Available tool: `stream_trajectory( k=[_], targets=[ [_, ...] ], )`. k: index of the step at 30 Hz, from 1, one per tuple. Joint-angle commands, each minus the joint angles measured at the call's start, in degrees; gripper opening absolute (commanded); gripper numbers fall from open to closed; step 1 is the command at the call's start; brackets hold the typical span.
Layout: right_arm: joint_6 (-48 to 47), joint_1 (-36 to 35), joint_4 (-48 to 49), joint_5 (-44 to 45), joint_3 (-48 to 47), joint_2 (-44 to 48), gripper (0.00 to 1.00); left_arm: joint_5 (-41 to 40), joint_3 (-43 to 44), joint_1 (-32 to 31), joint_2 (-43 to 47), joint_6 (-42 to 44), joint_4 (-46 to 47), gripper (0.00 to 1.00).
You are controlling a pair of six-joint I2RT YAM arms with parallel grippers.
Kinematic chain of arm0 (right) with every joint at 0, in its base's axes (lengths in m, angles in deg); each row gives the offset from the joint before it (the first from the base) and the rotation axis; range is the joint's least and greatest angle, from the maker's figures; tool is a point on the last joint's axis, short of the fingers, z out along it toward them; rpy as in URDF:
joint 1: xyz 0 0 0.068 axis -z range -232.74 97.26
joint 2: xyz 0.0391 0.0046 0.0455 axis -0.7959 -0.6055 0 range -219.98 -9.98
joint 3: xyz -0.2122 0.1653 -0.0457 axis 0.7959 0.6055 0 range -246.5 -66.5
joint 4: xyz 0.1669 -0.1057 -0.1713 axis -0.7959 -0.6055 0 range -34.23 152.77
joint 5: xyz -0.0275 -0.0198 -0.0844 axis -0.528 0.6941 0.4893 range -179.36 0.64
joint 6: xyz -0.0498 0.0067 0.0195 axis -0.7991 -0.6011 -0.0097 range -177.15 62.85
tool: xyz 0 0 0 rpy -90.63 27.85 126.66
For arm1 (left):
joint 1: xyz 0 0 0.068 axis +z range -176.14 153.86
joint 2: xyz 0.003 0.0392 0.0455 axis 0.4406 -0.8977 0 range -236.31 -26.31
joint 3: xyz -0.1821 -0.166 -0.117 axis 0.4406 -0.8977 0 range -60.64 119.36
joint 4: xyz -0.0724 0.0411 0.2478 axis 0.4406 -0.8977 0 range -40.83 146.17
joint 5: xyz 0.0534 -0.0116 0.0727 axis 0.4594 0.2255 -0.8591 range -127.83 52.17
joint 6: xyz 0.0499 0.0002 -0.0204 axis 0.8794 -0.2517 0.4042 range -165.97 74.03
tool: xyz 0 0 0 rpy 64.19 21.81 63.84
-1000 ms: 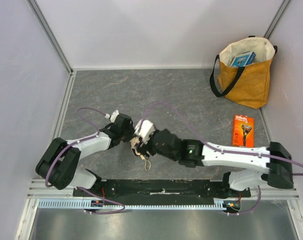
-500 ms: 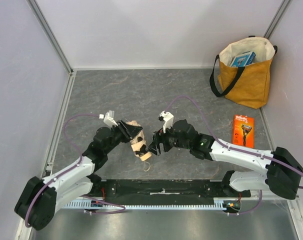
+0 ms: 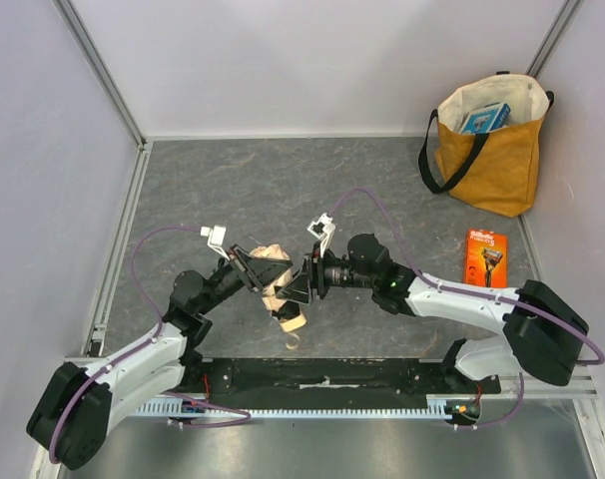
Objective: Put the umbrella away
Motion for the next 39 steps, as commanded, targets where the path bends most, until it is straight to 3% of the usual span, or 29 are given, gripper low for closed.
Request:
stream_trajectory(
  k=[1,4,5,7,9,11,16,18,23,26,31,35,39],
  targets=[
    [2.0,-0.1,6.9,-1.5,-2.9,-2.8,0.56,6.2,1.4,0.3,-0.7,-4.4,12.4,0.02],
    [5.0,-0.2,11.1,-2.8,-3.0,-5.3,0.44,6.4,2.0,0.2,-0.3,-5.1,12.7,0.04],
    [5.6,-0.1,12.5,-2.9,-2.6,-5.7,0.36,6.6,2.1,0.3,0.1,-5.3,13.1,0.11],
    [6.1,-0.2,14.2,-2.3,-1.7,-5.5,0.20,7.0,2.2,0.3,0.7,-5.7,12.5,0.32],
    [6.1,-0.2,14.3,-0.9,-0.7,-4.2,0.06,7.0,2.1,0.5,2.9,-5.4,10.1,0.61],
    [5.5,0.0,13.3,0.6,0.3,-2.8,0.00,7.0,2.3,1.1,5.9,-4.3,5.9,0.85],
    [4.9,1.0,11.3,0.7,2.0,-1.5,0.00,5.5,3.2,3.9,15.9,-1.5,-7.3,0.88],
    [5.4,2.4,11.6,0.2,3.0,-1.2,0.00,1.4,3.8,4.9,21.1,0.4,-16.5,0.88],
    [6.2,10.0,8.3,-2.6,1.6,-2.1,0.00,-21.7,9.6,5.2,34.1,4.8,-55.4,0.90],
    [3.5,16.6,1.9,-3.3,-3.1,-4.9,0.00,-31.2,13.2,5.1,39.3,6.0,-69.4,0.90],
    [-6.0,28.3,-8.4,-7.2,-19.2,-20.4,0.00,-24.7,16.7,5.1,40.5,9.3,-71.2,0.90],
    [-8.8,35.5,-14.2,-15.8,-35.7,-37.3,0.01,-12.8,17.5,5.2,37.6,9.6,-68.3,0.89],
    [-10.3,37.5,-24.5,-20.5,-55.8,-51.0,0.13,-6.0,17.8,5.1,35.7,9.1,-66.4,0.89]
  ],
)
